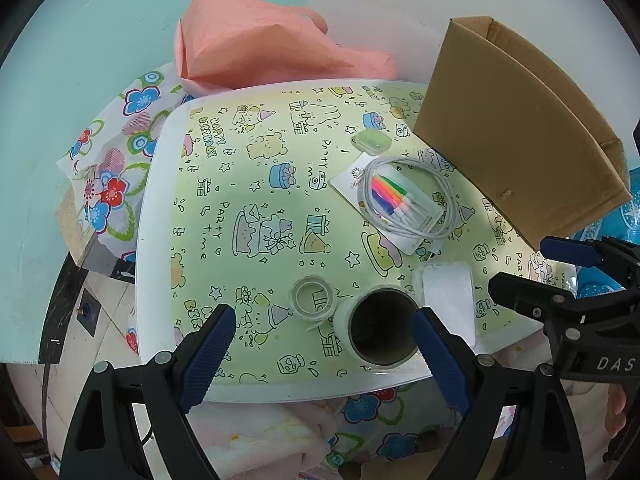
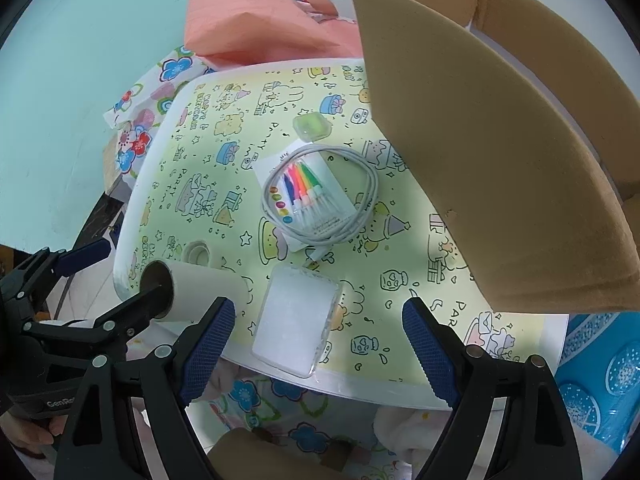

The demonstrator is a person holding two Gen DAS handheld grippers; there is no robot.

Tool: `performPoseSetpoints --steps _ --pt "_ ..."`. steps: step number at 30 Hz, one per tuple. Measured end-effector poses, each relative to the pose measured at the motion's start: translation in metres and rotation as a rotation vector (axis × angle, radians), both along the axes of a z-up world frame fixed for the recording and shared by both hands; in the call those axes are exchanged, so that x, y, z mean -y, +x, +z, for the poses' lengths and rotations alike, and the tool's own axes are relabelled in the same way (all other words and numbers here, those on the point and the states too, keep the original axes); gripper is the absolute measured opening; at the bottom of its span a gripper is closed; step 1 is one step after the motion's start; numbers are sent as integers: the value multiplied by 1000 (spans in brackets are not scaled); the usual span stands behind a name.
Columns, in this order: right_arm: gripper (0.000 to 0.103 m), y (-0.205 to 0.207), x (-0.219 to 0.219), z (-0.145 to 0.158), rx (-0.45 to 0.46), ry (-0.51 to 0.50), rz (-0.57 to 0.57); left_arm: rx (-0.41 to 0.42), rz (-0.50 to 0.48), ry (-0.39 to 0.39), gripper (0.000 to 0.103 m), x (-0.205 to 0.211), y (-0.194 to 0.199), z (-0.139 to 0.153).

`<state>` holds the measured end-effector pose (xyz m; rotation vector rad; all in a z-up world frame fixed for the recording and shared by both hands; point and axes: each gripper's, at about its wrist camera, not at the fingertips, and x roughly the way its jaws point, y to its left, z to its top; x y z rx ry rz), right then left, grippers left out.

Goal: Organize objects
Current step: 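Grasp the cardboard tube with the left tool while the right tool grasps the clear plastic box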

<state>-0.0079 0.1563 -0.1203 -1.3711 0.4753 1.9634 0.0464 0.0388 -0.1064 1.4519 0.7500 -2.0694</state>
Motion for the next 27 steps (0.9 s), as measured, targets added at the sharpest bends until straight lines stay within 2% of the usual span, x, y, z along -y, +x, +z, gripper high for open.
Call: performPoseSetpoints --steps 13,17,27 --pt "88 10 -7 0 3 4 -106 -22 -45 3 91 -11 -9 4" --pt "88 11 -8 -6 -7 -25 -121 5 -65 9 92 -18 -15 -8" --pt "88 1 -5 -35 60 -33 -139 51 -85 17 91 -28 -22 -39"
